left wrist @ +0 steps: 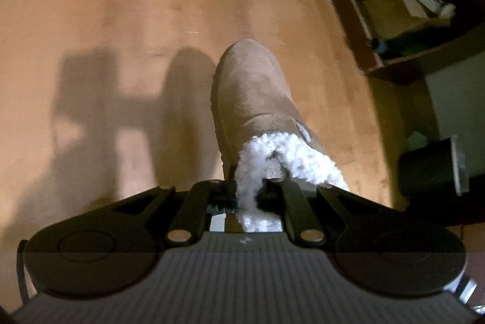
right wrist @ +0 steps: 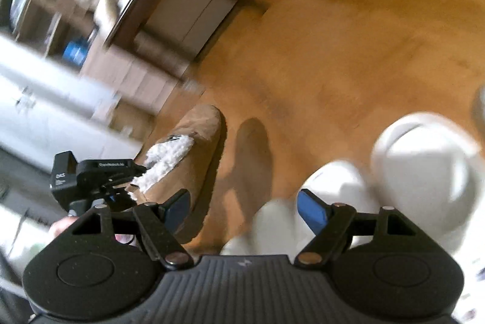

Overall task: Organize scattered shoes
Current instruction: 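Lift the slipper with the left tool toward the right tool, then grasp the slipper's fur collar with the right tool while the left tool releases it, then carry the slipper beside the first brown slipper and lower it with the right tool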

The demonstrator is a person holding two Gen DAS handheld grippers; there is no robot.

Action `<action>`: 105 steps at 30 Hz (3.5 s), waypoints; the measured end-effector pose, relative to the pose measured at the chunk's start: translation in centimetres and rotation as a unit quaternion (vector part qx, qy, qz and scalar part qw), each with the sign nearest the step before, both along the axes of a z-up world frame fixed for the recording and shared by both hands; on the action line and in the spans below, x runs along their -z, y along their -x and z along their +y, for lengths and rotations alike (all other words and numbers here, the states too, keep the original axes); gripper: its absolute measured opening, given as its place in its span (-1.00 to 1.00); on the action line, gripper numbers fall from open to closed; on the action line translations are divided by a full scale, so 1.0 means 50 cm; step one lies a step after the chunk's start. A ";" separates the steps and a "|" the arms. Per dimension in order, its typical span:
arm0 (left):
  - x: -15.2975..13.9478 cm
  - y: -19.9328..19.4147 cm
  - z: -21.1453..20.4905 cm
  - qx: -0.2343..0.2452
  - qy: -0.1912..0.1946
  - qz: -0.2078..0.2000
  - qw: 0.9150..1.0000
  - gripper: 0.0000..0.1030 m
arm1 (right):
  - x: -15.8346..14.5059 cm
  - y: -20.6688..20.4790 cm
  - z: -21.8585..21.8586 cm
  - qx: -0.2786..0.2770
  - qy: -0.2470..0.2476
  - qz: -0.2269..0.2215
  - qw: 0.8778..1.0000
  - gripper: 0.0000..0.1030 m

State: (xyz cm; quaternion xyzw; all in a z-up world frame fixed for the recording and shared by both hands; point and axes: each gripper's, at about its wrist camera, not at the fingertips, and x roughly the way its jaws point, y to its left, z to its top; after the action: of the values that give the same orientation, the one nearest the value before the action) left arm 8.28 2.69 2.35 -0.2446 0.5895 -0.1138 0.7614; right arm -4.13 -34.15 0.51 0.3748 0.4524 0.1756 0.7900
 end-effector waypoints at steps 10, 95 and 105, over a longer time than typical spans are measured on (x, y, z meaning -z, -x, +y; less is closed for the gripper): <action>-0.040 0.221 0.282 -0.088 -0.019 0.008 0.996 -0.86 | -0.033 0.029 0.242 -0.152 -0.021 0.034 0.988 0.55; 0.177 0.424 0.528 -0.146 -0.012 0.074 0.986 0.67 | -0.024 0.083 0.861 -0.664 0.438 -0.197 0.573 -0.86; 0.179 0.419 0.505 -0.125 0.005 0.074 0.989 0.67 | -0.042 0.053 0.861 -0.659 0.472 -0.241 0.534 -0.32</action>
State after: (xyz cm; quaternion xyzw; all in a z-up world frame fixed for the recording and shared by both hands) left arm -12.67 27.97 -6.60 -0.3278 0.6083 -0.0023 0.7229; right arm -6.80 8.90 2.60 -0.5129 0.3812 0.4911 0.5919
